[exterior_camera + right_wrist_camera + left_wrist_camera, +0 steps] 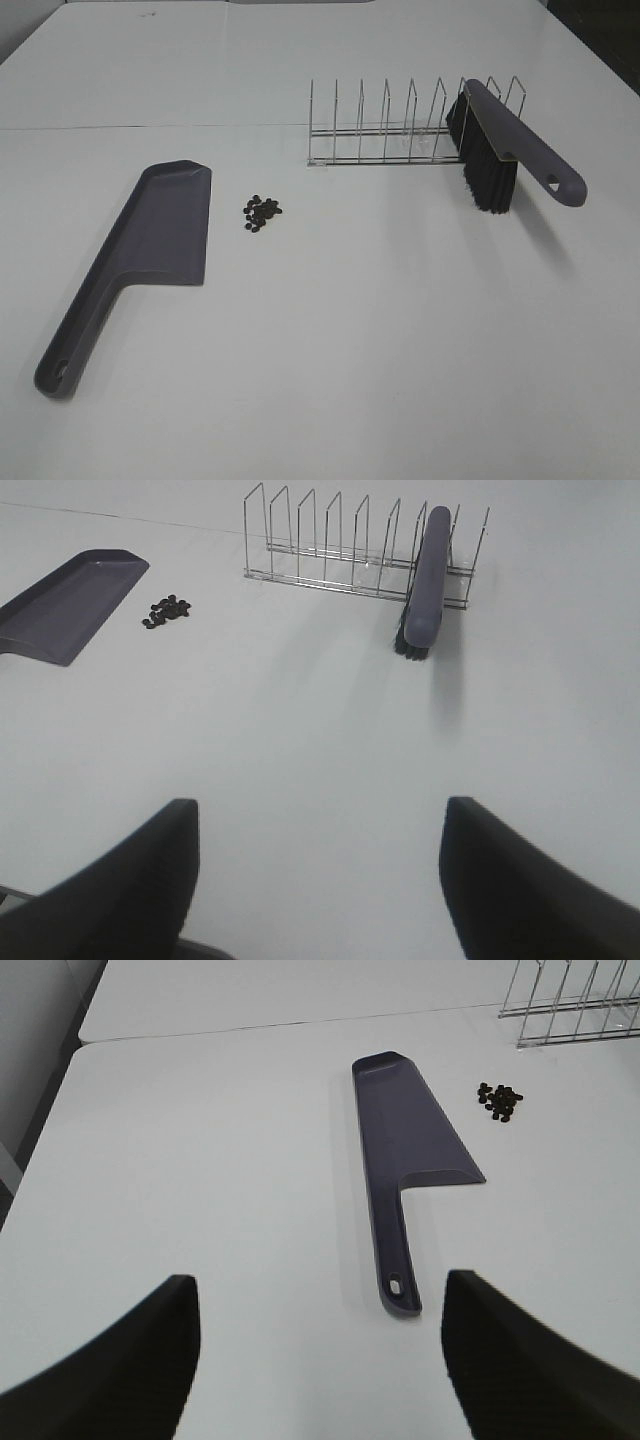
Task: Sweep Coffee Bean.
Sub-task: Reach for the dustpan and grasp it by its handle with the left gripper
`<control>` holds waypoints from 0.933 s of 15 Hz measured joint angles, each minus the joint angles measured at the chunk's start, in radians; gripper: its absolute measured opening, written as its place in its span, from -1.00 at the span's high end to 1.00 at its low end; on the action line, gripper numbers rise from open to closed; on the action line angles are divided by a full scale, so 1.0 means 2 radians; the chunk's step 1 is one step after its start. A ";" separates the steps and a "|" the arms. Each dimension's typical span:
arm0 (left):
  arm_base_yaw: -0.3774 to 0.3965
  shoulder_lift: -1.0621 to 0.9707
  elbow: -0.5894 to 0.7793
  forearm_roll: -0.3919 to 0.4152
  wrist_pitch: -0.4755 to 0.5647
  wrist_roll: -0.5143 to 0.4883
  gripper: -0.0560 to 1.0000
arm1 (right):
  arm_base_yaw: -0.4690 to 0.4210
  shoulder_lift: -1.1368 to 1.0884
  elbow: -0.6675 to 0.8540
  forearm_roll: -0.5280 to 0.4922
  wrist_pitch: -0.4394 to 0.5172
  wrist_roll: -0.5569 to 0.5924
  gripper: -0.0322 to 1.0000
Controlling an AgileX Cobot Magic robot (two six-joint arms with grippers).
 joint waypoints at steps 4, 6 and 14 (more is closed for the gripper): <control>0.000 0.000 0.000 0.000 0.000 0.000 -0.30 | 0.000 0.000 0.000 0.000 0.000 0.000 -0.17; 0.000 0.000 0.000 0.000 0.000 0.000 -0.30 | 0.000 0.000 0.000 0.000 0.000 0.000 -0.17; 0.000 0.000 0.000 0.000 0.000 0.000 -0.30 | 0.000 0.000 0.000 0.000 0.000 0.000 -0.17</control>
